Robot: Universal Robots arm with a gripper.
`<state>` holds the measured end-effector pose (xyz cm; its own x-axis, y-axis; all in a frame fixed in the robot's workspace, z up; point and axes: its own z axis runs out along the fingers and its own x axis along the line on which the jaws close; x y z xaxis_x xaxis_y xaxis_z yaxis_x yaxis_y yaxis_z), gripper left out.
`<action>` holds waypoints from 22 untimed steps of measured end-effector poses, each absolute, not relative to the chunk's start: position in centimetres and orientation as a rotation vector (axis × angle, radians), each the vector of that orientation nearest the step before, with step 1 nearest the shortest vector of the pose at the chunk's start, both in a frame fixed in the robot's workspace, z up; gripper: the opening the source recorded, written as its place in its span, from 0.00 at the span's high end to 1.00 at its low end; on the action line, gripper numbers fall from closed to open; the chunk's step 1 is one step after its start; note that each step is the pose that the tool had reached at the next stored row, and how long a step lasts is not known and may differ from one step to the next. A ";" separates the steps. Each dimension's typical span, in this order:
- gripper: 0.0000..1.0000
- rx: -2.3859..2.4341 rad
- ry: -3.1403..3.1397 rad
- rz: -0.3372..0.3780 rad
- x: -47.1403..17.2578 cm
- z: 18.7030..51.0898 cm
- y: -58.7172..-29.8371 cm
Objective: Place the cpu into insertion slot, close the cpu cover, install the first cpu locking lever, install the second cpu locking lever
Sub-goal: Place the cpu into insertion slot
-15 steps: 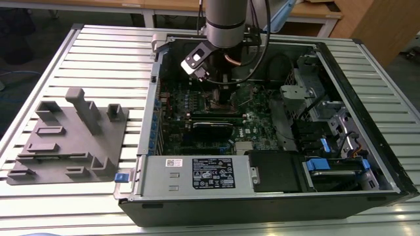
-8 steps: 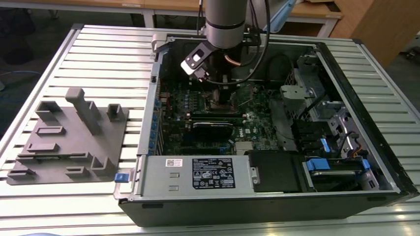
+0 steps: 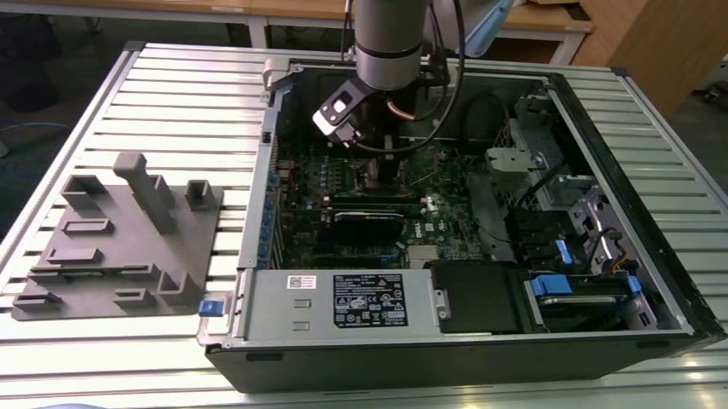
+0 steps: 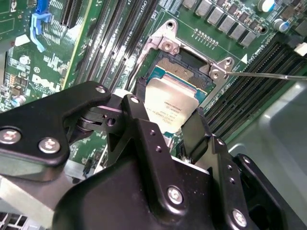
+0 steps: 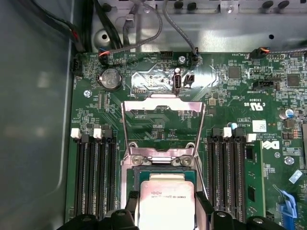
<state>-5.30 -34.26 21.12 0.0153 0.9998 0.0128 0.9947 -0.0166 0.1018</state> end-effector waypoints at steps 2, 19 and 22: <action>0.46 2.194 2.156 0.123 -5.3 20.9 -34.3; 0.46 2.210 2.158 0.105 -5.1 20.1 -34.1; 0.46 2.210 2.158 0.104 -5.0 20.0 -34.1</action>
<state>-4.96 -34.10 20.04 0.0231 0.9997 0.0124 0.9962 -0.0241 0.0839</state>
